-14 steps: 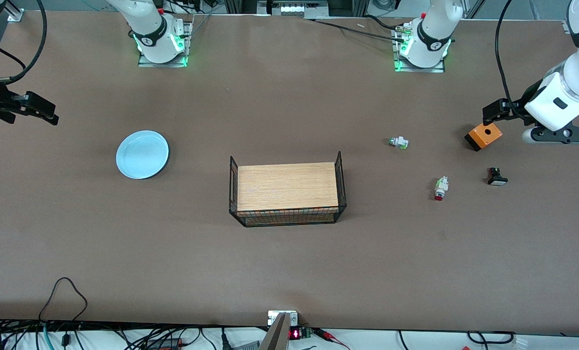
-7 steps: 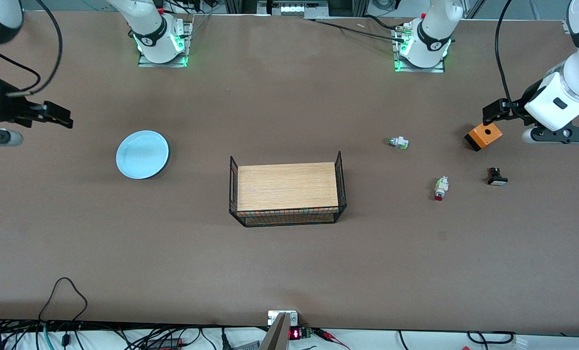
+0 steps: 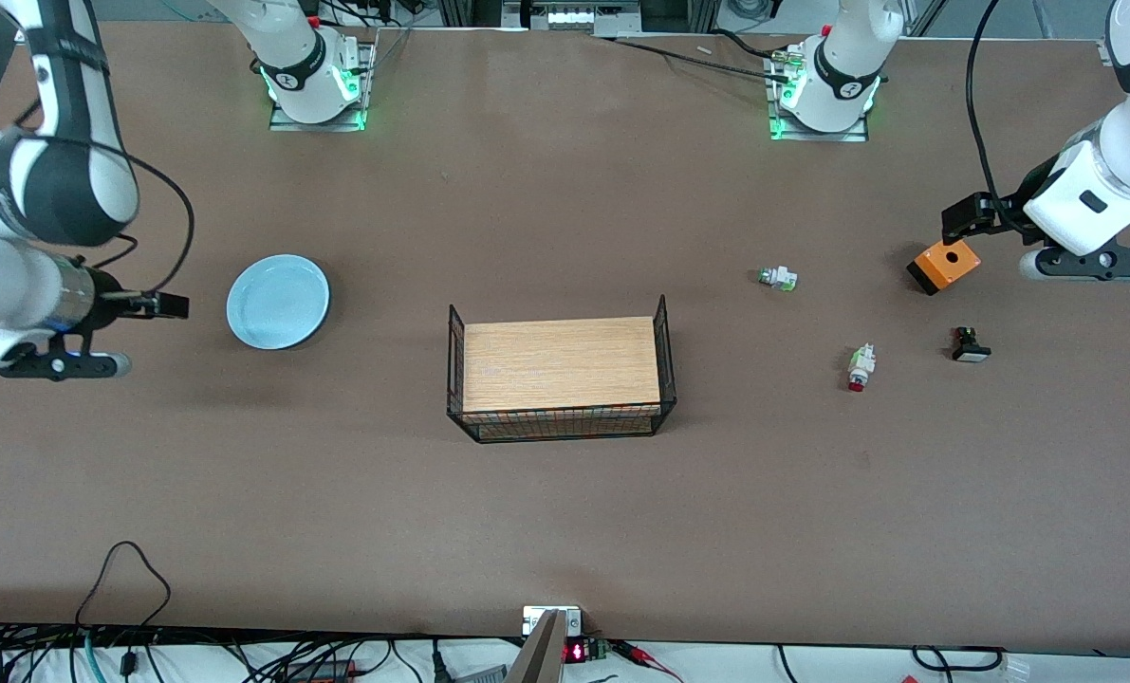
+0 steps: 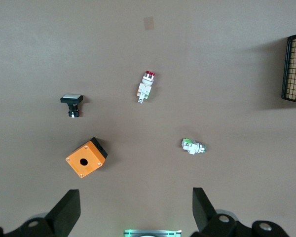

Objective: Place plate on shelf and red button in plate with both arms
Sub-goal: 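Move the right gripper over the light blue plate and lower it, then grasp the plate rim with the right gripper and lift it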

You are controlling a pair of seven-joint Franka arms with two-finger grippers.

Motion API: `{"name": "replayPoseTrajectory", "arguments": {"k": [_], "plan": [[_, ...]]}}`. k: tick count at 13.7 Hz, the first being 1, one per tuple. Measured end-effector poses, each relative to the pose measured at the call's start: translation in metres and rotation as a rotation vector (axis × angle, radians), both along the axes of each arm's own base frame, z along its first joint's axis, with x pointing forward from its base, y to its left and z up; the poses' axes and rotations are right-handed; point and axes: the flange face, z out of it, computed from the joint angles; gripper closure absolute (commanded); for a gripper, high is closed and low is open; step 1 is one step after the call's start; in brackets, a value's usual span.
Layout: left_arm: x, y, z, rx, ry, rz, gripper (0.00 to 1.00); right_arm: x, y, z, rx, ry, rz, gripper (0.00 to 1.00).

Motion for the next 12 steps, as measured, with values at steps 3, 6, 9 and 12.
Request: {"name": "replayPoseTrajectory", "arguments": {"k": [3,6,9,12], "plan": [[0.000,0.000,0.000,0.000,0.000,0.000,0.00,0.000,-0.011,-0.062,0.003,-0.008,-0.006,0.00],[0.000,0.000,0.000,0.000,0.001,0.000,0.00,-0.019,-0.028,-0.116,0.012,-0.060,-0.019,0.00],[0.000,0.000,0.000,0.000,0.001,0.000,0.00,-0.051,-0.034,-0.166,0.023,-0.085,-0.023,0.00],[0.000,0.000,0.000,0.000,0.002,0.000,0.00,-0.085,-0.028,-0.205,0.035,-0.092,-0.012,0.25]]}}
